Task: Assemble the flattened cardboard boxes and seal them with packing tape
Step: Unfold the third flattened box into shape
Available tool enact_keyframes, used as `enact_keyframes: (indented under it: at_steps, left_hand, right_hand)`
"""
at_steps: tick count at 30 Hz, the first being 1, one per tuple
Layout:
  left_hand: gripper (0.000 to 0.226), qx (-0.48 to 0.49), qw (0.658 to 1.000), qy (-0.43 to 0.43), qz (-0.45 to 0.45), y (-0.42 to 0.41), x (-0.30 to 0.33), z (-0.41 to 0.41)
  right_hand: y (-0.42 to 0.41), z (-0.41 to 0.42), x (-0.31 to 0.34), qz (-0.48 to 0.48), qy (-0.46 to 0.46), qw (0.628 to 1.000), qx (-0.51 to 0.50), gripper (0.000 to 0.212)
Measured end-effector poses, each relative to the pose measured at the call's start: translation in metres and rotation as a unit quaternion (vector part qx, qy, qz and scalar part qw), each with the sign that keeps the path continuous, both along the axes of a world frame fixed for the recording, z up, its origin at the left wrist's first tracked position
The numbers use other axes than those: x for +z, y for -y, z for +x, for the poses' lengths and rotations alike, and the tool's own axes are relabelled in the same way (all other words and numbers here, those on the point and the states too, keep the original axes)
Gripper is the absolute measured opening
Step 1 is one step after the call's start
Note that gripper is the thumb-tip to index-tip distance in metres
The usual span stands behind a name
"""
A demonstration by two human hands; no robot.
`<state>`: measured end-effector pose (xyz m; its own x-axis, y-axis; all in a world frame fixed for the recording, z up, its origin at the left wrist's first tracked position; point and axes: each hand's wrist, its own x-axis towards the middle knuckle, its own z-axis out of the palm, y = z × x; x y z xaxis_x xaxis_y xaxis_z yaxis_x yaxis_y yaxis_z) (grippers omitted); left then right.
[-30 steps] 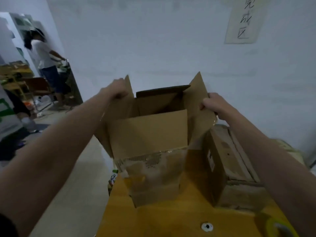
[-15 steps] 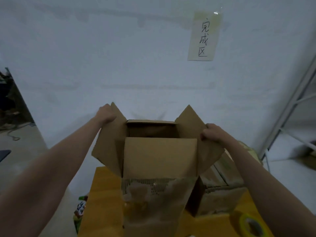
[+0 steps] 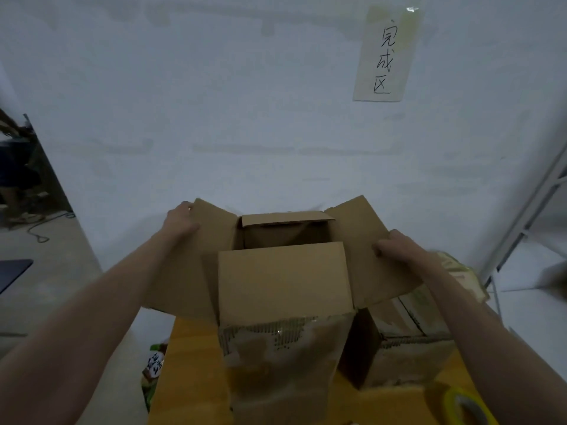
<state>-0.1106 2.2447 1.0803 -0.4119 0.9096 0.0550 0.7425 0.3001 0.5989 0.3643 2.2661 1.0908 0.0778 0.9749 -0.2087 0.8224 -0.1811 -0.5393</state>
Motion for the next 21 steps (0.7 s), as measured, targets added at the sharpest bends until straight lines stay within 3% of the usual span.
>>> enact_keyframes:
  at_steps: [2,4,7,9,11,14,18,21]
  left_hand:
    - [0.059,0.005,1.000,-0.028,-0.009,-0.002,-0.003,0.002]
    - [0.058,0.004,0.993,-0.115,-0.013,-0.004,-0.005,0.009]
    - [0.063,-0.055,0.961,-0.271,0.001,-0.007,-0.008,0.027]
    - [0.069,-0.141,0.959,-0.244,0.015,-0.011,-0.011,0.042]
    - [0.063,-0.237,0.956,-0.173,0.015,-0.013,-0.017,0.057]
    - [0.056,-0.293,0.941,-0.162,-0.049,-0.016,-0.024,0.074]
    - [0.072,-0.326,0.907,-0.227,-0.144,-0.018,-0.030,0.072]
    - [0.060,-0.332,0.895,-0.246,-0.167,-0.019,-0.029,0.069]
  right_hand:
    - [0.000,-0.007,-0.005,0.021,0.055,0.998,0.004,0.082]
    - [0.000,-0.018,-0.008,0.088,0.133,0.987,0.030,0.093]
    - [-0.004,-0.033,-0.013,0.144,0.291,0.942,0.087,0.072]
    - [-0.012,-0.039,-0.016,0.139,0.339,0.919,0.147,0.057]
    - [-0.019,-0.045,-0.020,0.123,0.287,0.927,0.208,0.060]
    - [-0.022,-0.050,-0.022,0.102,0.194,0.945,0.242,0.079]
    - [-0.026,-0.045,-0.035,0.072,0.181,0.942,0.274,0.066]
    - [-0.025,-0.038,-0.042,0.072,0.143,0.944,0.288,0.053]
